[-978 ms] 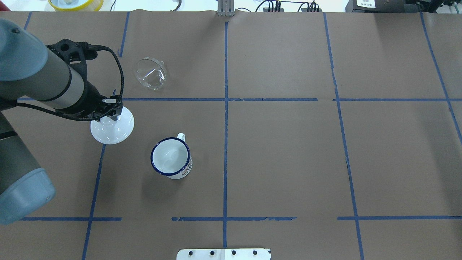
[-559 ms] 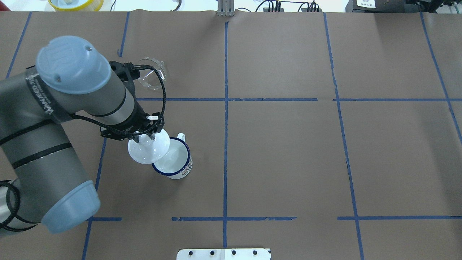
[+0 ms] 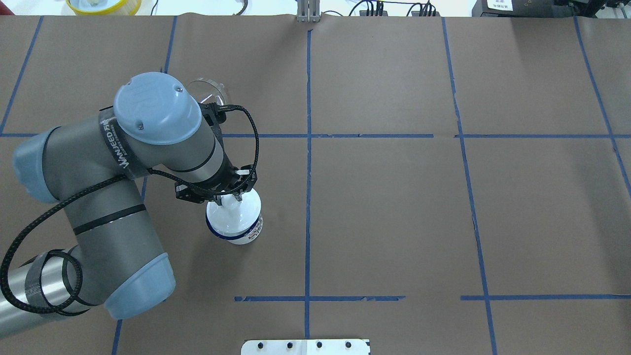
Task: Remove funnel from cup
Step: 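Lower the white lid onto the mug rim with the left gripper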
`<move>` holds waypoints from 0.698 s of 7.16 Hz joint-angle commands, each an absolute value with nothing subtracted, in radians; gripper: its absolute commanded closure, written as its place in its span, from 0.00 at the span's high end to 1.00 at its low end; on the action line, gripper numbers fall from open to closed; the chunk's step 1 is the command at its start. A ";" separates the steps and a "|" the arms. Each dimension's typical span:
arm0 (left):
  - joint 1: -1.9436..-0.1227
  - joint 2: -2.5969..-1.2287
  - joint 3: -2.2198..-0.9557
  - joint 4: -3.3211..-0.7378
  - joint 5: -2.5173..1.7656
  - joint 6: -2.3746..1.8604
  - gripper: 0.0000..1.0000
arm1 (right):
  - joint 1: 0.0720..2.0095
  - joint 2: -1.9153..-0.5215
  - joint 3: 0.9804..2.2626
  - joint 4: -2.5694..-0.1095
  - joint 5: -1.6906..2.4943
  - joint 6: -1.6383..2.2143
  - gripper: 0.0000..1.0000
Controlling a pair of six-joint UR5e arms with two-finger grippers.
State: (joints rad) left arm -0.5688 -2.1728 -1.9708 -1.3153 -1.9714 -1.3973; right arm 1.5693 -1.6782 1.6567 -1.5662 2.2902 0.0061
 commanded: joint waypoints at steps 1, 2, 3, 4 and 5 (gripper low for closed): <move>-0.568 -2.161 -1.954 -1.348 -1.968 -1.397 0.00 | 1.569 -1.678 1.657 -1.566 2.290 0.006 1.00; -0.568 -2.163 -1.956 -1.348 -1.961 -1.397 0.00 | 1.569 -1.678 1.657 -1.566 2.290 0.006 1.00; -0.568 -2.157 -1.959 -1.348 -1.960 -1.397 0.00 | 1.569 -1.678 1.657 -1.566 2.290 0.006 1.00; -0.569 -2.157 -1.962 -1.347 -1.957 -1.399 0.00 | 1.569 -1.678 1.657 -1.566 2.290 0.006 1.00; -0.571 -2.157 -1.962 -1.347 -1.951 -1.397 0.00 | 1.569 -1.678 1.657 -1.566 2.290 0.006 1.00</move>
